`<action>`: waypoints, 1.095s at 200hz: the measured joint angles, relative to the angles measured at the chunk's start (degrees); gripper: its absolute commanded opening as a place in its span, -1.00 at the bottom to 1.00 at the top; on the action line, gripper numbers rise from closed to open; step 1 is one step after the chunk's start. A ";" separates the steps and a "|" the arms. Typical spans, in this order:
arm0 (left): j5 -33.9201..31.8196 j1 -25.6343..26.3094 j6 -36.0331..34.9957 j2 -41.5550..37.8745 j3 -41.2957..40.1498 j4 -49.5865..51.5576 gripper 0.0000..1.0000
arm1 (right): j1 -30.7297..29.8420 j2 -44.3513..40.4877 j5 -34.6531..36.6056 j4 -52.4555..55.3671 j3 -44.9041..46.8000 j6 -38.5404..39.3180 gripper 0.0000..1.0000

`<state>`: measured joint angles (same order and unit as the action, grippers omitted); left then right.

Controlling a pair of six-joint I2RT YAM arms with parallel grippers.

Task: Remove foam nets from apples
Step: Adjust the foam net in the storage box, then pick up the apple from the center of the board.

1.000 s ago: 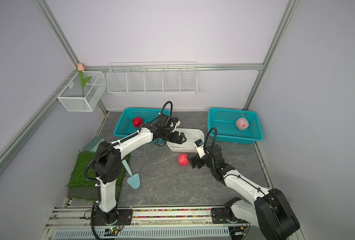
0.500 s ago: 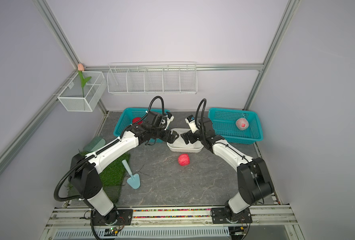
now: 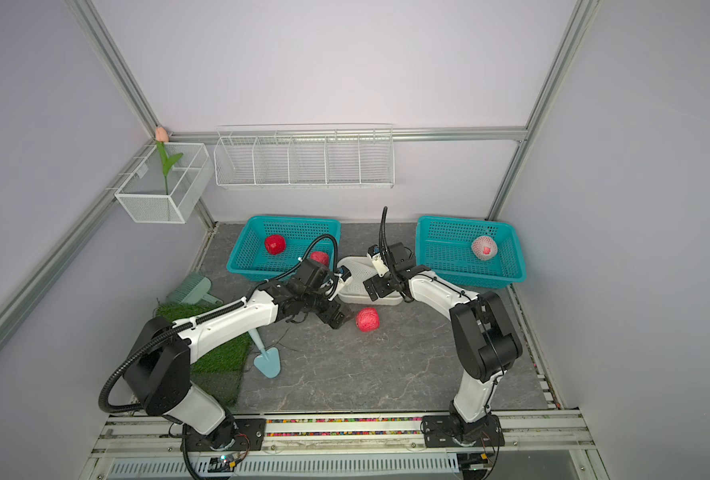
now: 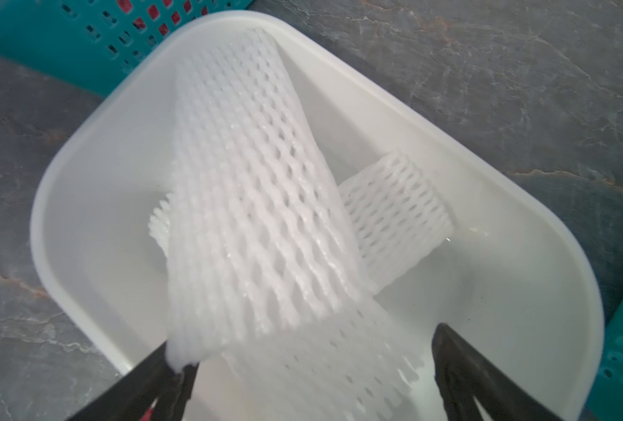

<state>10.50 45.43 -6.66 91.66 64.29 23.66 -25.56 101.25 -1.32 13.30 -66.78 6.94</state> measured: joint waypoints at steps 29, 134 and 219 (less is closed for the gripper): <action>0.50 3.37 -1.86 1.01 0.46 -1.16 0.99 | 0.68 -3.63 -2.14 0.07 1.44 0.74 0.82; 0.70 6.03 -6.91 15.21 13.14 4.09 0.95 | 5.75 -28.24 -0.70 4.07 11.69 0.39 0.78; -3.69 7.87 -7.56 24.87 20.17 10.95 0.82 | 9.46 -39.15 3.10 6.95 14.05 1.66 0.78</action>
<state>6.81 53.30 -14.22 116.53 84.47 34.61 -16.10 62.11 1.78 20.25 -52.73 8.60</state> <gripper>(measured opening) 0.939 0.893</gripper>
